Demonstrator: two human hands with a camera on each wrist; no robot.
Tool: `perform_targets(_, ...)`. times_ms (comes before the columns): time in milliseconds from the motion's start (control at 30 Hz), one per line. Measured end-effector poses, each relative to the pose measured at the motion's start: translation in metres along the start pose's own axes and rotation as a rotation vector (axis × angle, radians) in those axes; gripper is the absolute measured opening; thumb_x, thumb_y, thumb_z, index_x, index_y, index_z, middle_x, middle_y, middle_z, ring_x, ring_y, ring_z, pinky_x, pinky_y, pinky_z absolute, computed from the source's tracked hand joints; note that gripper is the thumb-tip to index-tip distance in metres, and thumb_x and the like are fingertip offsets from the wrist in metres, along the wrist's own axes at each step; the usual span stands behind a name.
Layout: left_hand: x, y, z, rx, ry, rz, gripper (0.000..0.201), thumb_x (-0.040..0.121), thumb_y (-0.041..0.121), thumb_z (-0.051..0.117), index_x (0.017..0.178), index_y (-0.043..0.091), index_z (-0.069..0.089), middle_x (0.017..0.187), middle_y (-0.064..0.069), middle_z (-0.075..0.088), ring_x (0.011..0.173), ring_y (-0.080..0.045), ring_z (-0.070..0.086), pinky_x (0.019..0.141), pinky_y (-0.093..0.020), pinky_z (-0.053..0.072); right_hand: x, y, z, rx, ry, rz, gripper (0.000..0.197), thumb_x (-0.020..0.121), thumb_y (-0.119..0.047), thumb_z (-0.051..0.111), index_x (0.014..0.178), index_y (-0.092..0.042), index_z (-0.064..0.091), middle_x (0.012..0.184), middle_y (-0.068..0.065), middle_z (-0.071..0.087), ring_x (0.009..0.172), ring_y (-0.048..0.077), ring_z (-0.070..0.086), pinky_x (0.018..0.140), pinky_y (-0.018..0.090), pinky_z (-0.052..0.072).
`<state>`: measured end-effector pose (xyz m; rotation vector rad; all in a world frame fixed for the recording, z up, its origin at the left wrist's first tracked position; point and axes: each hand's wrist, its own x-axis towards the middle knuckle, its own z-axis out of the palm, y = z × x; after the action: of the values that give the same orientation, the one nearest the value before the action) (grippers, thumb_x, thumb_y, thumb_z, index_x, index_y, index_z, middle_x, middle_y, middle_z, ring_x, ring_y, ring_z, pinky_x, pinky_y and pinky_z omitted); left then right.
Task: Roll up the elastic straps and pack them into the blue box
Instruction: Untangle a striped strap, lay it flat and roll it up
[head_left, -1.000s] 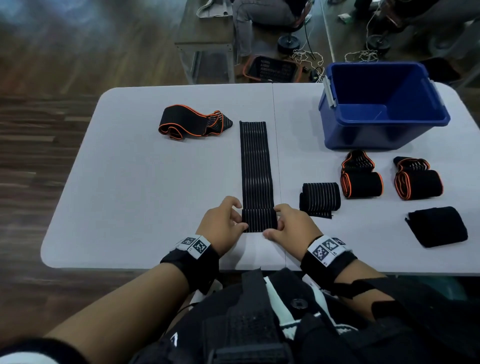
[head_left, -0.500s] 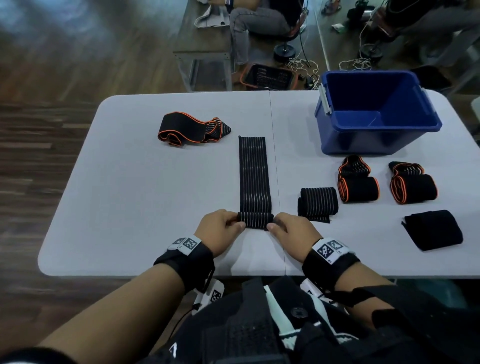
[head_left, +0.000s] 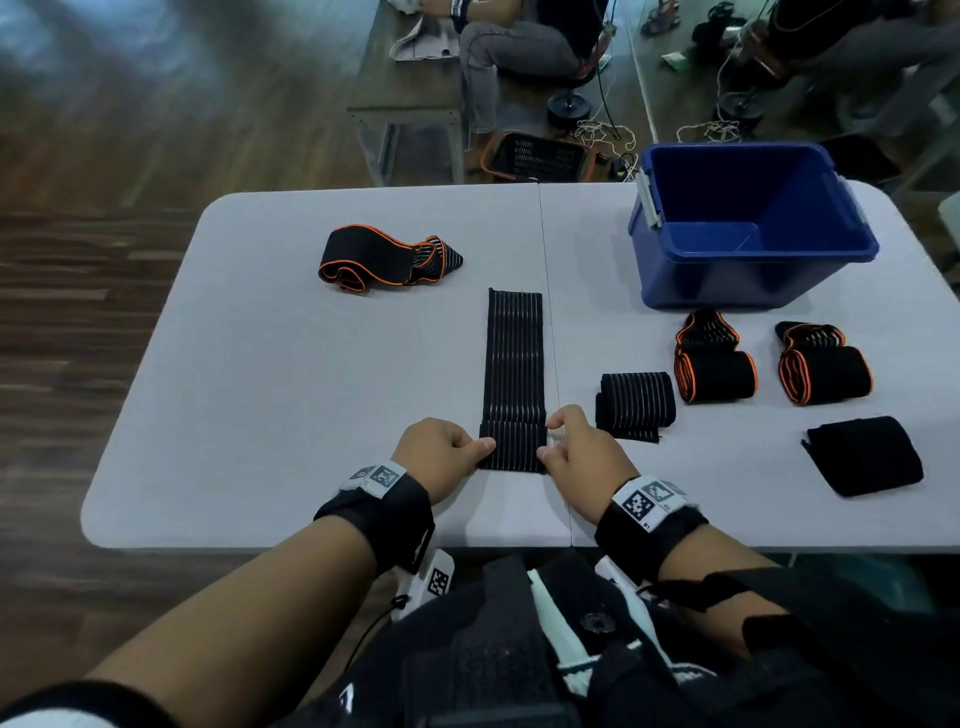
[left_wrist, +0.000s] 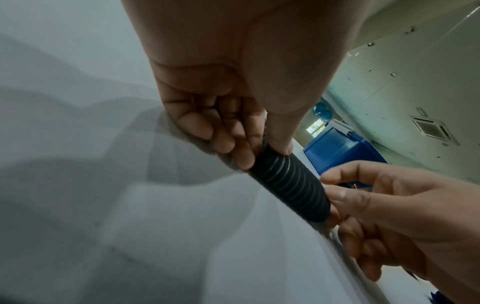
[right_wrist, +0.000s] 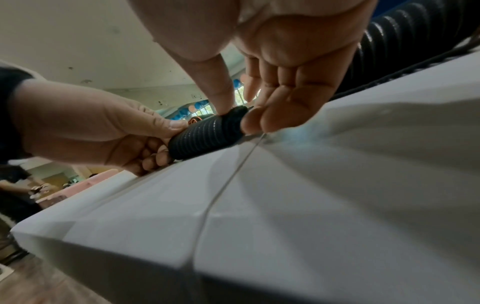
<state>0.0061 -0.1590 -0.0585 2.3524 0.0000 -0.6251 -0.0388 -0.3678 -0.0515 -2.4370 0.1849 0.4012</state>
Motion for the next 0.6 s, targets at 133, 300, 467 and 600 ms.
perform_targets(133,0.001,0.003,-0.001,0.048,-0.027,0.007,0.052,0.094,0.050,0.059,0.066,0.008,0.071,0.068,-0.005,0.073,0.069,-0.024,0.067,0.073,-0.035,0.053,-0.002,-0.002,-0.001,-0.031,-0.086,-0.023,0.055,0.083,-0.034,0.073,0.129,-0.022,0.045,0.090,-0.008,0.059,0.083,0.011,0.059,0.074,0.028,0.048)
perform_targets(300,0.004,0.006,-0.003,0.047,-0.068,-0.014,0.054,0.095,0.050,0.058,0.058,0.011,0.067,0.066,-0.008,0.073,0.057,-0.017,0.059,0.073,-0.035,0.053,0.003,-0.004,-0.005,-0.068,-0.089,-0.045,0.050,0.088,-0.029,0.068,0.134,-0.019,0.048,0.097,-0.002,0.061,0.093,0.017,0.060,0.083,0.031,0.049)
perform_targets(467,0.007,0.007,-0.005,-0.035,-0.023,-0.038,0.059,0.097,0.050,0.056,0.061,0.007,0.073,0.054,0.003,0.069,0.050,-0.005,0.057,0.074,-0.031,0.051,0.005,-0.004,-0.008,-0.010,-0.073,-0.036,0.039,0.096,-0.035,0.057,0.132,-0.020,0.052,0.112,0.005,0.068,0.103,0.020,0.063,0.090,0.032,0.049)
perform_targets(600,0.008,0.009,-0.010,-0.073,0.041,-0.004,0.057,0.101,0.045,0.051,0.064,0.007,0.071,0.051,0.010,0.066,0.046,0.001,0.054,0.066,-0.027,0.045,0.014,-0.005,-0.010,0.058,-0.084,0.006,0.034,0.098,-0.041,0.051,0.126,-0.020,0.053,0.116,0.003,0.070,0.104,0.022,0.064,0.092,0.037,0.051)
